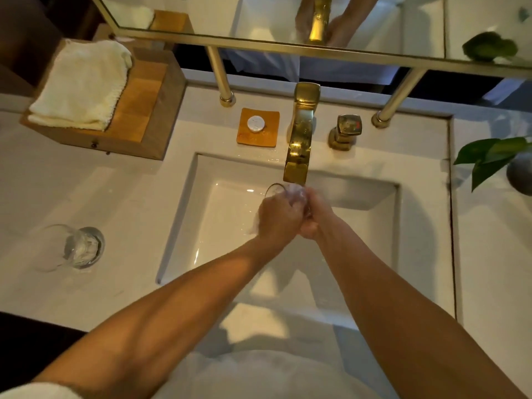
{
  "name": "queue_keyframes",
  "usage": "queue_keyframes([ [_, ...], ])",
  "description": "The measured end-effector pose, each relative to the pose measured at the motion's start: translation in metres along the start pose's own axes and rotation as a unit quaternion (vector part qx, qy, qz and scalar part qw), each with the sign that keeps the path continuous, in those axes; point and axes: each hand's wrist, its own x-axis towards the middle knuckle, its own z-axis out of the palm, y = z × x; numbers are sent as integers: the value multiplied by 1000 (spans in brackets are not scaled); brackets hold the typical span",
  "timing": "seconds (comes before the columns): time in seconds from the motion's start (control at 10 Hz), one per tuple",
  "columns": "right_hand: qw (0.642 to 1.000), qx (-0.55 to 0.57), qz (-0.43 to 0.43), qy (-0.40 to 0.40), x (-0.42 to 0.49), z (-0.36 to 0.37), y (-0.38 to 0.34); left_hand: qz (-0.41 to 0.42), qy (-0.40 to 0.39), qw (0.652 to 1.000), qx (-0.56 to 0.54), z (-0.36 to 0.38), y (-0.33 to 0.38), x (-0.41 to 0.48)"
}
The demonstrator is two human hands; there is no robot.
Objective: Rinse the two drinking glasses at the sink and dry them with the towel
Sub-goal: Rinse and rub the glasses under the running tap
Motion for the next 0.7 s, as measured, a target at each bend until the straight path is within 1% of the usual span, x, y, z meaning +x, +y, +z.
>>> queue_keyframes([
  [0.1,1000,4,-1,7,0,-9,4,510,-107,795,311,-22,-45,19],
  [0.2,1000,26,15,-7,0,-6,1,417,-66,864,276,-26,-29,18],
  [0.3,1000,24,-8,2,1,6,-5,-157,1,978,-140,-1,22,-1],
  [0.4,1000,17,-10,-14,1,2,-9,-57,3,998,-9,4,18,-3],
  [0.5,999,-32,10,-19,-8,-6,-11,488,-39,832,262,-12,-39,18],
  [0.6,999,-19,26,-13,-8,-7,-9,434,-106,858,252,-18,-43,23],
  [0.7,1000,14,7,-8,-4,0,-11,-78,-11,990,-116,1,11,3],
])
